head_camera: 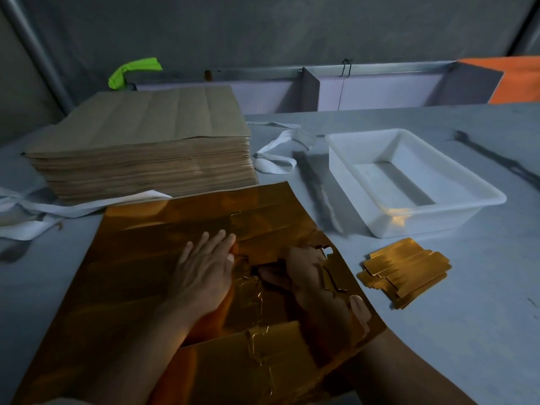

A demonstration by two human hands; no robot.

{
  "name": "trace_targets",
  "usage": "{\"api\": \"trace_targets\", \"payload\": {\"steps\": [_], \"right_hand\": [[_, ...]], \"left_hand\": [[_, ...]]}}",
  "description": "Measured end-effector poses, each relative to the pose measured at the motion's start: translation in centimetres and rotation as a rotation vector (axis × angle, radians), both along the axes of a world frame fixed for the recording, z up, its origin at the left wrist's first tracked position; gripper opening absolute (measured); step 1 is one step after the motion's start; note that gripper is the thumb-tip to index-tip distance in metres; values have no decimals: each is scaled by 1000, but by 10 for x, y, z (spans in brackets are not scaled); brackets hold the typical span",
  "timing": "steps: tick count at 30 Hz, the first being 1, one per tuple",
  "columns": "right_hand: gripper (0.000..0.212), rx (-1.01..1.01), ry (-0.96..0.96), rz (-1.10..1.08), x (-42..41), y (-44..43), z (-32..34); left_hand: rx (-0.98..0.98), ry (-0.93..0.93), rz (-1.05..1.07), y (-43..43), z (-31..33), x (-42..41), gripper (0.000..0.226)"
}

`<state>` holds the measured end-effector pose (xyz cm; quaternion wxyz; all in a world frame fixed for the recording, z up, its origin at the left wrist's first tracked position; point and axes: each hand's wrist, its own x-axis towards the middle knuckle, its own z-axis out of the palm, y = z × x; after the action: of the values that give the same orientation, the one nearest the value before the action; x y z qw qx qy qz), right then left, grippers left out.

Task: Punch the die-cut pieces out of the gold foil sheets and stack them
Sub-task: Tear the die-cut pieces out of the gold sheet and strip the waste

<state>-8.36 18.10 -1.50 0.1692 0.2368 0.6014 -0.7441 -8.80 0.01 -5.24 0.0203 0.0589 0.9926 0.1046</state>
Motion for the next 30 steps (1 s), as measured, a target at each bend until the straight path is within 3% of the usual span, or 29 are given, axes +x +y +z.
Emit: {"api": "trace_targets", "payload": {"steps": [3,10,24,27,29,30], "right_hand": [[7,24,-9,-12,-1,2,1],[23,-5,-23,-1,4,17,16],[10,-133,-14,-5,12,27,11],[11,-133,-17,13,13,27,10],[13,-127,-15,35,13,26,8],[14,-125,-14,45,12,26,7]], "left_hand": [[2,10,-1,0,-2,-1,51],[-25,20,10,4,2,1,50],[25,-15,42,4,2,-5,50],[258,-67,158,6,18,-9,39],[466,45,255,4,28,-13,30],[474,149,267,3,32,-17,33]]}}
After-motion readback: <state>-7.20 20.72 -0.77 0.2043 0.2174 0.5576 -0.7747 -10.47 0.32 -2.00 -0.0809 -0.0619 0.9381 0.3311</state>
